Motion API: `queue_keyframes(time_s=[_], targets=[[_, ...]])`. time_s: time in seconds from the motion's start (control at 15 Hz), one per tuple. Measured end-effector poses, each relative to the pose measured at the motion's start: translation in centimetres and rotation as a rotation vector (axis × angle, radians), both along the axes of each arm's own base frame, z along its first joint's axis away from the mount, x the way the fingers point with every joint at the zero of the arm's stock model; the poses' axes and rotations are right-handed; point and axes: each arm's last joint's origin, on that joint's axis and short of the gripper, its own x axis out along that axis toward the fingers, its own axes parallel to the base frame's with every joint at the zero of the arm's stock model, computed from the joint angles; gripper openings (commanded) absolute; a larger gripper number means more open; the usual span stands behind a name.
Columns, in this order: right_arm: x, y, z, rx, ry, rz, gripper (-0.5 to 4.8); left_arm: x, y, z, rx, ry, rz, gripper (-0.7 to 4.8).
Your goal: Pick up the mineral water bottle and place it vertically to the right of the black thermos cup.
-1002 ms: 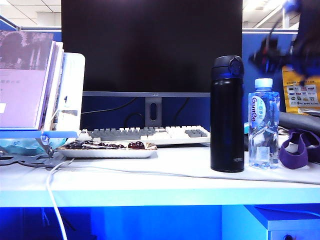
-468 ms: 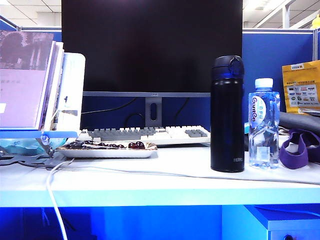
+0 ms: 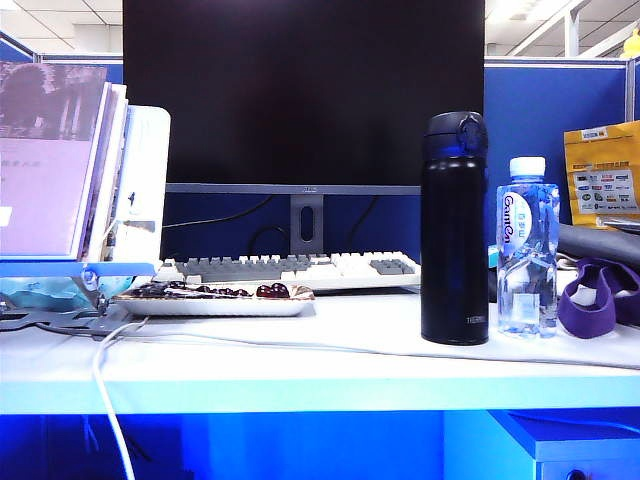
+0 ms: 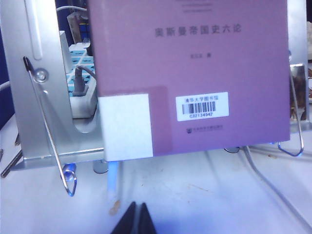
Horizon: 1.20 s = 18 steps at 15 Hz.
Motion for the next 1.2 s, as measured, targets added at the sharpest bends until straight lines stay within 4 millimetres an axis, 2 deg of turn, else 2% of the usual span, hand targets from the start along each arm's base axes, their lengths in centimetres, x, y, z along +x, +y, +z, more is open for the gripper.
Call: queue_keyframes(time_s=[0.13, 0.27, 0.4, 0.6, 0.73, 0.94, 1.07, 1.2], targets=[[-2.2, -0.3, -1.3, -0.03, 0.085, -0.021, 0.44, 0.0, 0.0, 0.0, 0.0, 0.0, 0.0, -0.03], [-2.5, -0.4, -3.3, -0.043, 0.179, -0.037, 0.44, 0.0, 0.0, 0.0, 0.0, 0.0, 0.0, -0.03], [-1.4, -0.3, -6.1, -0.056, 0.265, -0.037, 0.44, 0.0, 0.0, 0.0, 0.0, 0.0, 0.0, -0.03], [0.1, -0.2, -10.0, -0.055, 0.305, -0.067, 0.45, 0.0, 0.0, 0.0, 0.0, 0.0, 0.0, -0.03], [0.4, -0.5, -10.4, -0.027, 0.264, -0.121, 0.46, 0.0, 0.0, 0.0, 0.0, 0.0, 0.0, -0.03], [0.8, -0.9, -12.2, -0.024, 0.314, -0.183, 0.53, 0.0, 0.0, 0.0, 0.0, 0.0, 0.0, -0.03], [1.1, -1.1, -14.5, -0.03, 0.381, -0.205, 0.53, 0.0, 0.0, 0.0, 0.0, 0.0, 0.0, -0.03], [1.0, -1.1, -15.1, -0.032, 0.4, -0.204, 0.54, 0.0, 0.0, 0.0, 0.0, 0.0, 0.0, -0.03]])
